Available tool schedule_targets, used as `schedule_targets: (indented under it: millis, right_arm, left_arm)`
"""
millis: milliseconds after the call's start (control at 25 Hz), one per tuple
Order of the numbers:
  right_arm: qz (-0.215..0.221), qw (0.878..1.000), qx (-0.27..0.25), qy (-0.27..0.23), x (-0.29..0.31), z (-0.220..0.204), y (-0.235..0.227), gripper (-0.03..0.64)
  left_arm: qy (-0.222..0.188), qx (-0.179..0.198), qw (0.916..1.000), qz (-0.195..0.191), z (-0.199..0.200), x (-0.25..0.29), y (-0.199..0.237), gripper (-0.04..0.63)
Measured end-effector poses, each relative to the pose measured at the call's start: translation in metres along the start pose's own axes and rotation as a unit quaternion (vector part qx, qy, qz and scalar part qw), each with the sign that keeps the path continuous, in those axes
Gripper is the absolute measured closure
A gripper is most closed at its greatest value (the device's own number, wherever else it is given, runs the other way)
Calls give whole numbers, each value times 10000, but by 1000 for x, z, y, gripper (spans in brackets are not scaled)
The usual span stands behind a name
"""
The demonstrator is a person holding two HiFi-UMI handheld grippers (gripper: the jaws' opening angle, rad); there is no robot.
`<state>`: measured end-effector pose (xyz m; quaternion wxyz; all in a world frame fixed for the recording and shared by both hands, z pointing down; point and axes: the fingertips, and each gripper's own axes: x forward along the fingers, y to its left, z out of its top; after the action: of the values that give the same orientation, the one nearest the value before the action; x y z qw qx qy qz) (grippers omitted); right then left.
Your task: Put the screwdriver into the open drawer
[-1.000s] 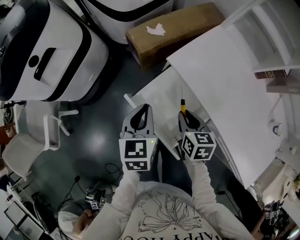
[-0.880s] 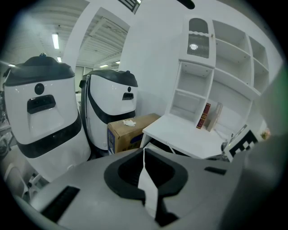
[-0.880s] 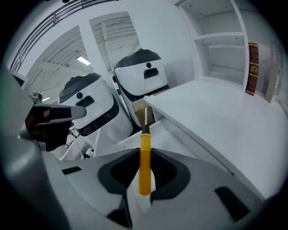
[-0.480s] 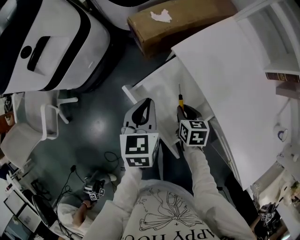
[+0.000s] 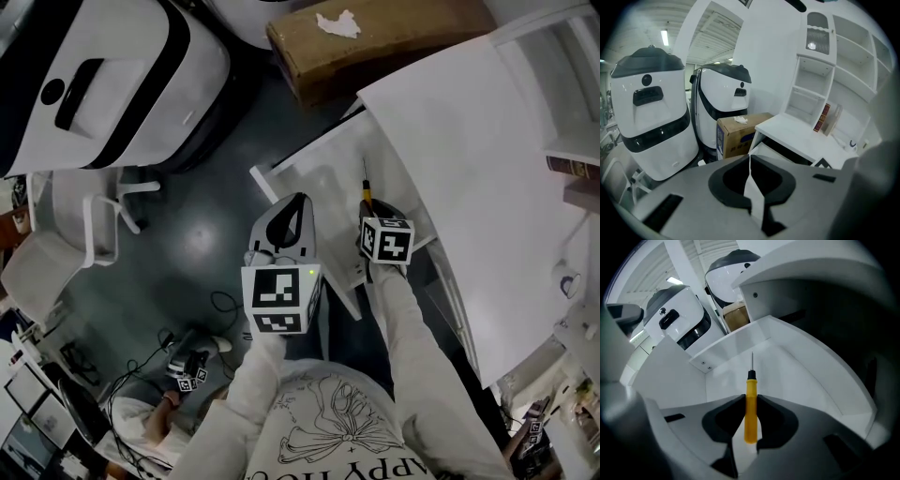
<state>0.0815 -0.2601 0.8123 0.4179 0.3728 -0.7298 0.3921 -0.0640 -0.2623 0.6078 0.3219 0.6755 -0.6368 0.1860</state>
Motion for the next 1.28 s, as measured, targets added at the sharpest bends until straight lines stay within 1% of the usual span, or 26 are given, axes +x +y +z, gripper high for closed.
schedule_targets:
  millis: [320, 560, 800, 880, 960, 1280]
  right_arm:
    - [-33, 9995, 159, 255, 26, -3, -8, 545]
    - [-180, 9989, 72, 422, 34, 1, -11, 543]
    - [-203, 9984, 117, 509, 38, -1, -10, 541]
    - [-160, 9985, 142, 499, 39, -1, -8, 529]
    - [-114, 9987, 190, 452, 39, 0, -5, 491]
    - [-119, 9997, 164, 131, 18, 7, 3, 482]
  left_arm:
    - [68, -126, 9998, 107, -6, 3, 9, 586]
    - [134, -185, 9996, 156, -11, 4, 15, 586]
    - [179, -187, 9995, 172, -14, 3, 18, 586]
    - [179, -178, 9995, 170, -14, 2, 19, 586]
    - [160, -162, 9996, 175, -14, 0, 20, 586]
    - [13, -169, 9997, 160, -7, -11, 19, 586]
